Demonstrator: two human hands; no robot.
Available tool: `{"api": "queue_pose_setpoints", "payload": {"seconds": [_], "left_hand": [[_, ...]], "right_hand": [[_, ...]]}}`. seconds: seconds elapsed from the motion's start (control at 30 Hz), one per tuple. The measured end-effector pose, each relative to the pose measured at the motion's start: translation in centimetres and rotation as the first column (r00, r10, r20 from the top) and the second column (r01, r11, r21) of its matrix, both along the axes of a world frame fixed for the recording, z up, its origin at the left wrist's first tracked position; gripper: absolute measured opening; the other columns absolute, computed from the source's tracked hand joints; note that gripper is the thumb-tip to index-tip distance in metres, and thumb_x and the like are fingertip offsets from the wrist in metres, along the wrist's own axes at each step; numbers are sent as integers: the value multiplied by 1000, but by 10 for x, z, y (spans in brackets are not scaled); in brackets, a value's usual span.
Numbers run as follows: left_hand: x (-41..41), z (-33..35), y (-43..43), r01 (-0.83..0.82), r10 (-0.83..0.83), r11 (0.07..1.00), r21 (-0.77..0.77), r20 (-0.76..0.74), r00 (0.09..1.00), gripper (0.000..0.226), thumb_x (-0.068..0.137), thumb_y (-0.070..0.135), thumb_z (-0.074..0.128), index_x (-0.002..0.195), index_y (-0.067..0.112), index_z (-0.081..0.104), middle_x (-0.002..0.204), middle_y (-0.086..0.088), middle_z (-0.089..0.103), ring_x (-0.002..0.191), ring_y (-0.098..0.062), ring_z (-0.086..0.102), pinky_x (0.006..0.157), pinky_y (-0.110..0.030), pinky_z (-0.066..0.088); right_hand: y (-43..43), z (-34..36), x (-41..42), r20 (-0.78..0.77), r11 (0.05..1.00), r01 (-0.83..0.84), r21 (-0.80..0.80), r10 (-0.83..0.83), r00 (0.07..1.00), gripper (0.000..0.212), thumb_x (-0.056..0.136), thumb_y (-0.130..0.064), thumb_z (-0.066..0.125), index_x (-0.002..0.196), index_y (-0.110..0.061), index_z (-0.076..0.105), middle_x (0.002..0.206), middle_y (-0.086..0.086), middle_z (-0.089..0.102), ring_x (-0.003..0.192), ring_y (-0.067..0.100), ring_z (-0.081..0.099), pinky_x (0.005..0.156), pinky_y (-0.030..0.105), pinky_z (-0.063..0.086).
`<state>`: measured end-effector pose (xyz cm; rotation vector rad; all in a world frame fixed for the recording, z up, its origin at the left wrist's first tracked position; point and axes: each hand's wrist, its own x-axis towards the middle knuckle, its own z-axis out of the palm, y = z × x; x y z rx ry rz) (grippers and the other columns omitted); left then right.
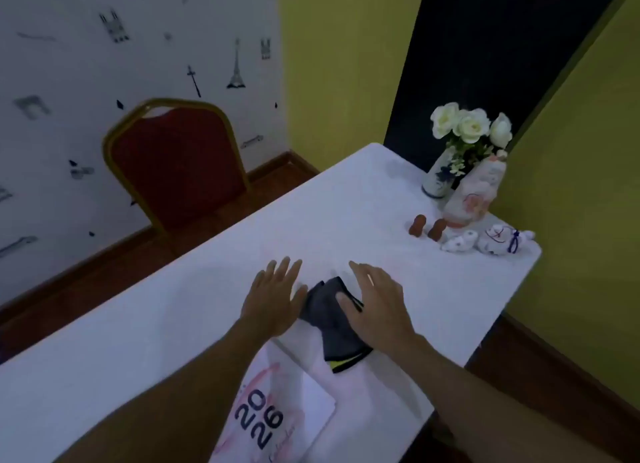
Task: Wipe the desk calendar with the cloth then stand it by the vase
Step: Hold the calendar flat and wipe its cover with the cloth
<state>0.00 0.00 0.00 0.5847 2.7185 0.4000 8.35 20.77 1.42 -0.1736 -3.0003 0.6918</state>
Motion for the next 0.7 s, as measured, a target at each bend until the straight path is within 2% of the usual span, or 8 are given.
{"api": "queue_pose_setpoints", "payload": {"seconds": [0.13,0.23,0.37,0.53,0.6,0.7], "left_hand": [[8,-44,-4,-6,20,994,-107,135,991,61,107,50,14,162,26,2,171,-3,-5,157,-26,-8,127,-49,0],[14,-69,-6,11,9,994,-104,195,981,61,108,47,12,162,25,-2,170,-5,-12,156,-28,-14,126,-49,-1],[24,-89,-7,18,0,990,-137,130,992,61,107,47,7,160,25,-14,167,-6,-24,152,-27,-25,125,-46,-9],[32,-98,-8,7,-2,979,-203,23,1000,67,95,55,-11,155,27,-25,162,-6,-32,150,-28,-30,125,-45,-12],[32,-100,-6,4,0,977,-213,20,1000,66,95,54,-11,152,27,-28,162,-6,-33,150,-29,-30,125,-45,-12],[32,-102,-5,-2,4,975,-224,9,1000,61,100,51,-5,150,26,-31,161,-6,-35,149,-28,-32,125,-44,-13]], "right_hand": [[-8,-47,5,179,997,-81,10,78,981,70,92,-60,37,153,-27,27,155,5,35,138,27,36,109,45,35],[-12,-79,16,236,988,-135,75,114,965,68,93,-65,32,154,-36,21,160,4,27,142,28,30,109,49,33],[-15,-101,26,197,966,-152,207,111,974,64,93,-65,35,151,-40,27,158,3,34,141,32,34,103,53,37],[-26,-107,18,129,984,-48,173,25,991,61,89,-68,43,138,-32,44,148,0,42,133,27,39,99,49,37],[-33,-110,15,110,986,-15,165,-3,994,57,89,-65,46,133,-28,48,144,1,45,129,27,43,99,48,39],[-38,-110,10,81,981,-1,196,-15,997,50,92,-53,52,135,-29,48,136,3,52,117,29,49,87,46,43]]}}
